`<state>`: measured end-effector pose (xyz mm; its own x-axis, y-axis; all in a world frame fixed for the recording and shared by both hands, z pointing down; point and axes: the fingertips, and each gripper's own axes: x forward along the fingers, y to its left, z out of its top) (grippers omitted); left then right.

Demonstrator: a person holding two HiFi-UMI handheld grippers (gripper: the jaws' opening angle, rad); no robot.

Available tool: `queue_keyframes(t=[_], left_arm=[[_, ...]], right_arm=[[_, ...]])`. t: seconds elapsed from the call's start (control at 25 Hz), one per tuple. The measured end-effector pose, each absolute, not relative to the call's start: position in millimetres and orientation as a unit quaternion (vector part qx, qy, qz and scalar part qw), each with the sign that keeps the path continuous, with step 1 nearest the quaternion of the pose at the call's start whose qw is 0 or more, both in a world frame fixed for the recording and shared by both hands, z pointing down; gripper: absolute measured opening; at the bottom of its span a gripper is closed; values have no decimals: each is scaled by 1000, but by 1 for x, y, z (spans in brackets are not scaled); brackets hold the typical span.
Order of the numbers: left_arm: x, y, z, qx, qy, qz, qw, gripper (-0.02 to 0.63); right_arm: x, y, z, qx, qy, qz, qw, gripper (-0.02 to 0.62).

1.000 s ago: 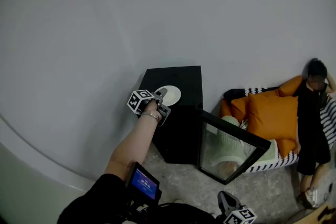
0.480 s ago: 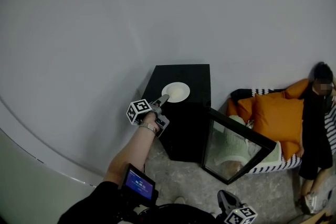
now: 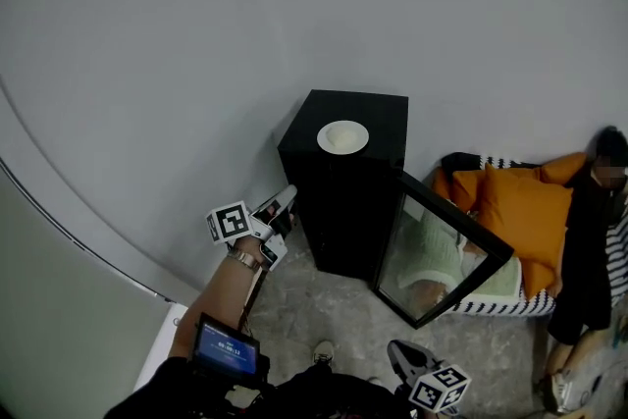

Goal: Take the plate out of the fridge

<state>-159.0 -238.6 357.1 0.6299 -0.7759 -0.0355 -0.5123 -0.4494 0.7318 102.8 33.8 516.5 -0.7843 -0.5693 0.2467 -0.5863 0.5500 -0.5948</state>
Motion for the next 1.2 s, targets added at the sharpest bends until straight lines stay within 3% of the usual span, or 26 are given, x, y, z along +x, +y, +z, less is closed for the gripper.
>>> queue_keyframes(t=[0.28,0.52,0.76,1.2], left_arm=[[-121,-79,389,889,-360,-54,279,6],[-59,52,455,910,-292,38,294,6],[-27,128,496,907,-263,41,326,6],[-73,221,509,903,-242,39,354,6]], right_arm=[[85,60,528,236,-911,332,59,5],[60,83,525,184,-921,332,83,5],[41,103,537,162,-915,360,86,3],[-22,166,529,188,-907,366,86,5]])
